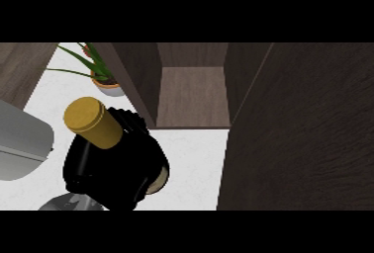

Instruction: Pick up the wine, place it into the cabinet and close the cabinet

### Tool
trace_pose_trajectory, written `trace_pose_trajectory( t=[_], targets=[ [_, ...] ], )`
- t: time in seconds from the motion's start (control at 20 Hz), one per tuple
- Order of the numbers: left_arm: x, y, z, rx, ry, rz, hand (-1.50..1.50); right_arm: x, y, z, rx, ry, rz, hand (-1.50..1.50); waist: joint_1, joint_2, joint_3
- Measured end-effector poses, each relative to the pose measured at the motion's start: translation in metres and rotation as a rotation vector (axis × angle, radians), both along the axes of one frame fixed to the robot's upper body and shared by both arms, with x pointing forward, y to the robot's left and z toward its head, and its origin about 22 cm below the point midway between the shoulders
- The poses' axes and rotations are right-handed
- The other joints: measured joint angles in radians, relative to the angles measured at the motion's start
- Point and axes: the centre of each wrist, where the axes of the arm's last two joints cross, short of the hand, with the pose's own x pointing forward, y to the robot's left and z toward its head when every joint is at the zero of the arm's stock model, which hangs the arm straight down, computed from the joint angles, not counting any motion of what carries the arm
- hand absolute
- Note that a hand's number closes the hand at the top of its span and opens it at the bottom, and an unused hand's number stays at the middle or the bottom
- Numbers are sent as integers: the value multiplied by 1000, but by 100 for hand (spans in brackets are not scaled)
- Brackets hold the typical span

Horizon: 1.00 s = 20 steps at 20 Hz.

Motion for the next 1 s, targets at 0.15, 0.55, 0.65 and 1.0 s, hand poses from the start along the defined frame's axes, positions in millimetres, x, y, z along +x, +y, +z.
trace_pose_trajectory(
  t=[0.15,0.55,0.65,1.0],
  targets=[
    [3,-23,14,-11,0,-8,150,1,0,2,0,1,-4,-150,1,0,0],
    [19,-71,39,-22,9,6,150,1,-3,0,0,3,-13,-150,-1,1,0],
    [22,-80,36,-17,10,20,150,0,-4,-1,-6,6,-8,-150,-2,1,0],
    [37,-99,42,8,1,62,150,1,-4,3,-17,4,-5,-150,-2,1,0]
  ],
)
